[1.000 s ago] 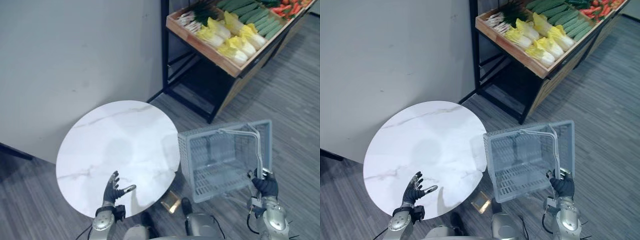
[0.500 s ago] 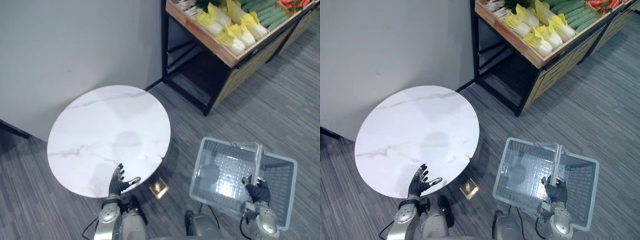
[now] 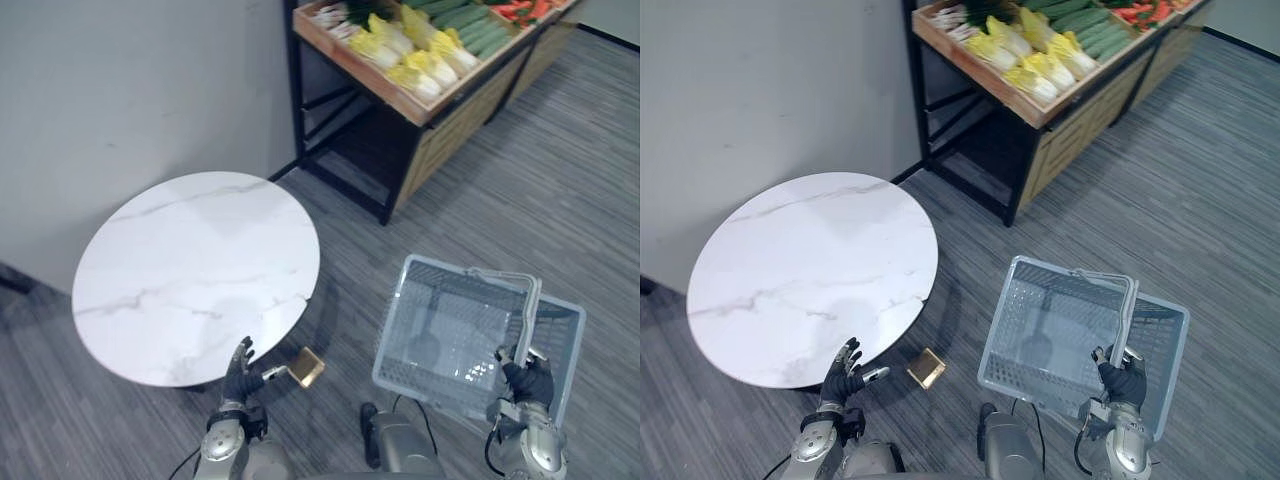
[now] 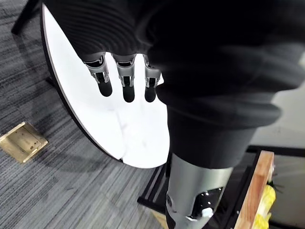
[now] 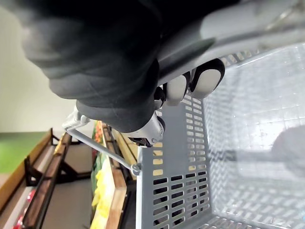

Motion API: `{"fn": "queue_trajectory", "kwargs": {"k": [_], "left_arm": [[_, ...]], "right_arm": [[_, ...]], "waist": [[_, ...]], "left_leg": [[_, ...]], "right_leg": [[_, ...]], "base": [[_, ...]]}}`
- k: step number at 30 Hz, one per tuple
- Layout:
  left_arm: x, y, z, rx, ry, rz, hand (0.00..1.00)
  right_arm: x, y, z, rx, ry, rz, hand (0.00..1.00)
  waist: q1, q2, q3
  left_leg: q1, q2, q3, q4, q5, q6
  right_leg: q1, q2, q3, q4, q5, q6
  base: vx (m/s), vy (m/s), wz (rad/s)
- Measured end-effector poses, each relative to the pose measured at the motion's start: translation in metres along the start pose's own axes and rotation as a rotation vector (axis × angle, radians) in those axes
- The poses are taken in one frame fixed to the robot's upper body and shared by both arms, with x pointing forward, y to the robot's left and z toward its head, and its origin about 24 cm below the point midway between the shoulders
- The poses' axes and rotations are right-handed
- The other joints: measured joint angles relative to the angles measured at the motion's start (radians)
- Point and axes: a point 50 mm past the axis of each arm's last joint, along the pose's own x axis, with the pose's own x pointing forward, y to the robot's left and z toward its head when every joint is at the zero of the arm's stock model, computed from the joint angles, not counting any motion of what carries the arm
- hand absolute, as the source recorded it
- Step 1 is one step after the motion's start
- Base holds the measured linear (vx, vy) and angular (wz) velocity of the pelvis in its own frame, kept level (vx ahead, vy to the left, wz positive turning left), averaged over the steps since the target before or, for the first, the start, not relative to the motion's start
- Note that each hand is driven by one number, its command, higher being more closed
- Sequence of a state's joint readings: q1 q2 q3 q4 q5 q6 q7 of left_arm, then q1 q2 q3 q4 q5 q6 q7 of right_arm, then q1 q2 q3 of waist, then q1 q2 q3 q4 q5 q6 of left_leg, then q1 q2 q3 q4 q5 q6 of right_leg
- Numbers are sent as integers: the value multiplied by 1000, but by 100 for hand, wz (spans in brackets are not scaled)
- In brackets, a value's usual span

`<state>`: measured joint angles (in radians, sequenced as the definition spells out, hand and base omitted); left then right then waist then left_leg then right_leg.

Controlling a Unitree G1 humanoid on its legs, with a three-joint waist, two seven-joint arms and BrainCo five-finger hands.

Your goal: Pick vegetable in the basket

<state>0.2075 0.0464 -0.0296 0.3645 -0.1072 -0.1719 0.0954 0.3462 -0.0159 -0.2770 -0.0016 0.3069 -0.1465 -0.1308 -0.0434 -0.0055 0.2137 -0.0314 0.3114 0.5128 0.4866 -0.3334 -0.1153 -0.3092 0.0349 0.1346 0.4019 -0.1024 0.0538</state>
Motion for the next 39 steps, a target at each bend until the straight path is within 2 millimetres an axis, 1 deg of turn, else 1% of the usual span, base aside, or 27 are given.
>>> {"fn": "queue_trajectory", "kwargs": {"k": [2, 4, 6, 7, 11, 12, 13, 14, 15, 16, 18, 20, 22, 23, 24, 25, 27, 28, 29, 30, 31, 32, 33, 34, 36, 37, 39], "left_arm": [[3, -1, 4, 5, -13, -5, 0], [5, 1, 6, 22, -21, -10, 0], [7, 5, 3, 41, -2, -6, 0], [8, 6, 1, 44, 5, -2, 0], [11, 7, -12, 55, 74, 6, 0], [13, 5, -13, 57, 79, -1, 0], [13, 3, -14, 62, 87, -11, 0], [12, 3, -16, 63, 96, -12, 0], [11, 2, -19, 63, 108, -18, 0], [11, 2, -19, 59, 102, -20, 0], [7, 5, -22, 40, 111, -3, 0], [3, 8, -25, 22, 116, 21, 0], [-3, 11, -28, 18, 121, 33, 0], [-5, 11, -27, 15, 115, 44, 0], [-8, 15, -27, 6, 113, 80, 0], [-8, 17, -27, 5, 111, 95, 0], [-3, 22, -13, -14, 51, 137, 0], [-3, 22, -11, -25, 39, 147, 0], [-3, 20, -11, -39, 35, 156, 0], [-4, 20, -12, -36, 40, 166, 0], [-5, 22, -12, -22, 40, 178, 0], [-5, 25, -12, 12, 36, 190, 0], [-4, 25, -10, 27, 29, 199, 0], [-4, 26, -8, 38, 19, 211, 0], [-1, 25, -4, 48, 0, 217, 0], [1, 24, -2, 49, -8, 214, 0], [9, 20, 3, 61, -24, 212, 0]], "right_arm": [[2, 3, 2, 7, -8, 6, 100], [7, 9, 1, 12, -7, 23, 100], [19, 19, 1, 5, -11, 61, 100], [23, 23, 1, 2, -12, 74, 100], [35, 36, 3, -43, -13, 155, 100], [34, 35, -1, -51, 2, 155, 100], [33, 32, -4, -59, 19, 148, 100], [32, 32, -5, -61, 25, 147, 100], [30, 30, -7, -73, 32, 148, 100], [30, 26, -7, -81, 34, 139, 100], [32, 26, -4, -92, 23, 146, 100], [34, 27, -2, -98, 15, 151, 100], [38, 26, 1, -115, 4, 156, 100], [40, 25, 2, -137, 2, 162, 100], [43, 25, 1, -171, 10, 171, 100], [43, 27, -2, -174, 19, 174, 100], [40, 28, -7, -193, 35, 178, 100], [39, 28, -10, -194, 46, 174, 100], [38, 25, -14, -207, 65, 161, 100], [35, 22, -18, -216, 80, 155, 100], [33, 20, -21, -225, 97, 151, 100], [28, 16, -26, -239, 117, 144, 100], [26, 14, -28, -251, 125, 143, 100], [26, 15, -28, -256, 123, 146, 100], [27, 17, -26, -260, 112, 156, 100], [27, 16, -26, -261, 110, 157, 100], [28, 17, -22, -256, 91, 161, 100]], "waist": [[-1, 0, 2], [-15, -7, 1], [-29, -8, 1], [-28, -10, 0], [-59, 10, 6], [-69, 12, 6], [-75, 19, 10], [-76, 21, 12], [-75, 24, 16], [-69, 22, 17], [-41, 12, 23], [-18, 13, 24], [-8, 16, 25], [5, 28, 22], [17, 49, 13], [19, 43, 6], [14, -5, -7], [14, -14, -7], [14, -18, -6], [9, -20, -6], [-2, -21, -6], [-5, -21, -4], [-5, -18, -4], [-6, -5, -7], [-9, 28, -5], [-16, 48, -6], [-31, 55, -1]], "left_leg": [[31, 12, 57, -1, -7, 4], [93, 6, 129, -25, -9, 5], [142, 3, 187, -57, -9, 5], [154, 2, 206, -64, -9, 5], [223, 16, 229, -13, 16, -24], [216, 53, 201, 99, 57, -7], [187, 111, 154, 258, 164, 57], [166, 133, 119, 329, 253, 97], [105, 134, 26, 462, 256, 65], [9, 97, -49, 542, 174, 22], [-107, 30, -92, 524, 92, 35], [-201, -28, -100, 385, 62, 50], [-255, -100, -119, 153, 82, 30], [-263, -134, -141, -5, 119, -1], [-262, -148, -167, -96, 230, 61], [-259, -167, -165, -82, 221, 85], [-295, -230, -160, 13, 111, 160], [-291, -245, -158, 28, 87, 182], [-263, -272, -160, 42, 45, 193], [-221, -300, -168, 35, 20, 204], [-168, -325, -186, 23, 2, 216], [-84, -350, -205, -16, -15, 223], [-24, -362, -225, -53, -18, 224], [41, -365, -253, -106, -18, 224], [128, -340, -309, -186, -18, 223], [151, -318, -331, -204, -16, 220], [196, -285, -368, -203, -19, 153]], "right_leg": [[-10, -34, -95, -12, 4, -32], [-9, -153, -361, 3, 7, -70], [-17, -232, -563, 55, 0, -95], [-27, -232, -581, 71, 0, -91], [-79, -146, -478, 160, -70, -109], [-63, -126, -448, 177, -96, -113], [-11, -93, -418, 149, -103, -118], [25, -78, -396, 122, -103, -119], [94, -64, -363, 64, -103, -119], [145, -65, -331, 24, -104, -119], [207, -71, -272, -36, -107, -123], [266, -93, -229, -83, -119, -103], [307, -125, -200, -107, -142, -63], [324, -134, -183, -112, -157, -39], [351, -130, -155, -121, -182, -6], [366, -149, -152, -137, -188, 3], [391, -224, -161, -129, -220, 61], [375, -242, -159, -76, -226, 85], [318, -271, -150, 106, -222, 123], [255, -293, -129, 296, -176, 201], [207, -300, -116, 475, -164, 212], [164, -303, -129, 626, -180, 173], [135, -301, -162, 665, -204, 127], [87, -290, -228, 650, -236, 67], [-9, -243, -319, 548, -278, -10], [-53, -213, -338, 449, -275, -11], [-132, -165, -292, 148, -143, 6]], "base": [[50, 50, -110], [100, 67, -131], [179, -75, -142], [233, -168, -160], [260, -143, -142], [365, -147, -115], [319, -125, -99], [301, -64, -96], [256, 5, -82], [246, 45, -79], [294, 130, -81], [328, 205, -69], [335, 279, -44], [403, 311, -61], [456, 331, -57], [516, 344, -29], [550, 336, 22], [559, 295, 29], [571, 282, 26], [579, 266, 41], [620, 190, 54], [647, 102, 60], [768, 73, 53], [621, 32, 33], [595, -33, 45], [716, -95, 88], [614, -145, 100]]}}
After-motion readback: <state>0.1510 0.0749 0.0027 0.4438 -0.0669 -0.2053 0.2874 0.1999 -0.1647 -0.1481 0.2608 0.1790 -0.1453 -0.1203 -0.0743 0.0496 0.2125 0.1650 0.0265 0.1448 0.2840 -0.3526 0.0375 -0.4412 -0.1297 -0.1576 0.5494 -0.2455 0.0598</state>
